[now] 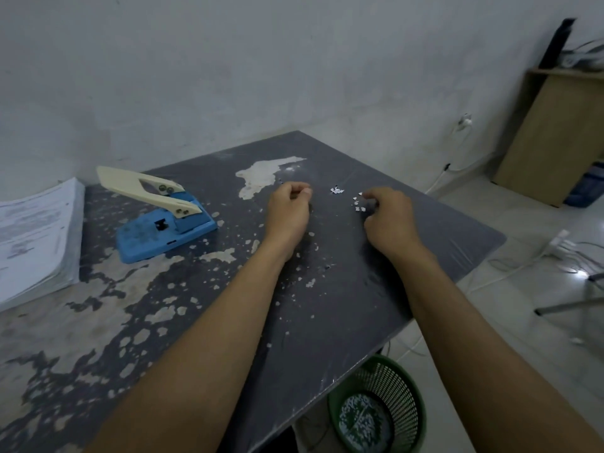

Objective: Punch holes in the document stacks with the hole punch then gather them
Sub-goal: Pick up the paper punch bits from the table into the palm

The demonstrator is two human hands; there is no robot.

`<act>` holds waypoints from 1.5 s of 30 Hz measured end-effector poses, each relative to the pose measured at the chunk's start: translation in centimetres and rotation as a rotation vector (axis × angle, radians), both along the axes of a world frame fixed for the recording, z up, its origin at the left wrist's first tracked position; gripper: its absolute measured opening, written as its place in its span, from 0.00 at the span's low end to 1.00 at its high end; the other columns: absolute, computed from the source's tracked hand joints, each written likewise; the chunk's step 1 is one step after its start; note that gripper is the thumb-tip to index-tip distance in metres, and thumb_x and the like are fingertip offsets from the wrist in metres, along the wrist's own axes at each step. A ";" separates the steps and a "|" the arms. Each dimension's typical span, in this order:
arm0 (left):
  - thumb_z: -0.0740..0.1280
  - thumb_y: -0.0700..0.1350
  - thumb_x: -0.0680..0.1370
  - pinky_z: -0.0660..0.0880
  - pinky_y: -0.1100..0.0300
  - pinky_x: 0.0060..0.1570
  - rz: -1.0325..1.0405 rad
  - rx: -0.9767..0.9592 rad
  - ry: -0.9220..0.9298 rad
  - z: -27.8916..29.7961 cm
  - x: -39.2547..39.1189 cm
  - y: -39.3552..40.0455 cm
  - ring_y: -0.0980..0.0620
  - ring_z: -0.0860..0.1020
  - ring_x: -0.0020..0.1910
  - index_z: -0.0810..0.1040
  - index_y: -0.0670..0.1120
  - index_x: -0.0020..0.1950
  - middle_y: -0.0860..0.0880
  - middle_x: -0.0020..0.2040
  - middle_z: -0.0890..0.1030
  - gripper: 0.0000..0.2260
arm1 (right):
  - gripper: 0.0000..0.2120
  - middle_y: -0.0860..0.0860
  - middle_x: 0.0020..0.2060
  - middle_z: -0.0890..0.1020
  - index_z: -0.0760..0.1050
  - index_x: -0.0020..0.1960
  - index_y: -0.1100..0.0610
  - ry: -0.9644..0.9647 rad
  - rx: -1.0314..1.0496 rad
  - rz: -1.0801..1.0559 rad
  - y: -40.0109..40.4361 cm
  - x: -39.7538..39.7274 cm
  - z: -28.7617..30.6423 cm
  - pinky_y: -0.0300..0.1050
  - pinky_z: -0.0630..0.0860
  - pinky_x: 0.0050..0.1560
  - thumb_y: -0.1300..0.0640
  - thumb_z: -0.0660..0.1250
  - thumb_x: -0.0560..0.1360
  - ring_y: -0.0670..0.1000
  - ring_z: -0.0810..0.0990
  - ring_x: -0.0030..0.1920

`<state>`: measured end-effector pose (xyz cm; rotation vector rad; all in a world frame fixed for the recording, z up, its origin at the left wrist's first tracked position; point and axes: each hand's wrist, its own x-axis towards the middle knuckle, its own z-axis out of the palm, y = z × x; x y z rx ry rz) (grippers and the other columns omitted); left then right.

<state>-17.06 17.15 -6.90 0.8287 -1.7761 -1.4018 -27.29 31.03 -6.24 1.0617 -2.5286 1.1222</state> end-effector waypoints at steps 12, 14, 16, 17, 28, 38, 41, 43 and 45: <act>0.61 0.38 0.82 0.77 0.54 0.60 0.015 0.297 0.235 0.8 1.2 -0.1 0.48 0.81 0.55 0.79 0.45 0.49 0.43 0.53 0.82 0.08 | 0.12 0.62 0.47 0.83 0.81 0.49 0.67 0.068 0.164 0.066 -0.7 0.1 0.5 0.52 0.74 0.51 0.71 0.62 0.70 0.64 0.77 0.53; 0.60 0.38 0.82 0.77 0.53 0.60 0.018 0.343 0.272 1.0 1.3 0.0 0.45 0.81 0.56 0.78 0.44 0.48 0.41 0.54 0.82 0.08 | 0.12 0.62 0.46 0.82 0.82 0.48 0.66 0.148 0.240 0.141 -0.8 0.7 0.8 0.51 0.73 0.48 0.72 0.62 0.70 0.63 0.75 0.51; 0.60 0.38 0.82 0.77 0.53 0.60 0.016 0.380 0.308 1.2 1.5 0.1 0.44 0.81 0.57 0.78 0.42 0.49 0.39 0.55 0.82 0.08 | 0.12 0.61 0.46 0.81 0.82 0.46 0.65 0.246 0.319 0.187 -0.6 1.2 0.9 0.52 0.73 0.47 0.73 0.62 0.68 0.62 0.74 0.50; 0.60 0.38 0.82 0.77 0.53 0.60 0.014 0.393 0.321 1.2 1.5 0.1 0.43 0.80 0.57 0.78 0.42 0.49 0.39 0.55 0.81 0.07 | 0.12 0.60 0.46 0.80 0.81 0.46 0.65 0.286 0.357 0.196 -0.6 1.5 1.0 0.52 0.73 0.47 0.73 0.61 0.68 0.61 0.73 0.50; 0.59 0.41 0.83 0.77 0.53 0.60 -0.011 0.504 0.381 1.3 1.7 -0.1 0.43 0.81 0.57 0.78 0.38 0.54 0.38 0.55 0.82 0.10 | 0.10 0.62 0.40 0.80 0.80 0.44 0.65 0.423 0.512 0.201 -1.6 1.9 2.4 0.52 0.76 0.42 0.72 0.62 0.68 0.62 0.78 0.44; 0.56 0.47 0.84 0.72 0.52 0.65 -0.114 0.750 0.513 1.8 2.0 0.2 0.44 0.78 0.62 0.76 0.39 0.59 0.40 0.61 0.80 0.15 | 0.09 0.57 0.38 0.86 0.86 0.42 0.62 -0.108 0.035 0.094 -2.9 0.8 3.3 0.41 0.78 0.44 0.72 0.71 0.67 0.52 0.83 0.40; 0.54 0.48 0.84 0.71 0.51 0.67 -0.128 0.821 0.567 2.0 1.9 0.8 0.43 0.77 0.63 0.74 0.37 0.64 0.39 0.62 0.79 0.18 | 0.08 0.55 0.32 0.85 0.84 0.37 0.57 -0.360 -0.079 0.180 -3.4 2.6 4.3 0.46 0.83 0.42 0.70 0.74 0.68 0.51 0.84 0.35; 0.52 0.50 0.85 0.72 0.52 0.65 -0.142 0.853 0.582 2.0 2.0 1.3 0.43 0.78 0.61 0.74 0.37 0.65 0.38 0.63 0.78 0.20 | 0.09 0.55 0.31 0.84 0.84 0.37 0.57 -0.410 -0.099 0.264 -3.9 3.9 5.3 0.44 0.82 0.39 0.71 0.74 0.68 0.50 0.84 0.32; 0.50 0.53 0.85 0.75 0.55 0.55 -0.158 0.895 0.627 2.1 2.0 1.6 0.45 0.80 0.51 0.73 0.35 0.66 0.37 0.62 0.79 0.24 | 0.12 0.53 0.31 0.85 0.85 0.36 0.56 -0.403 -0.074 0.346 -4.5 5.1 6.1 0.44 0.82 0.40 0.72 0.74 0.68 0.51 0.85 0.34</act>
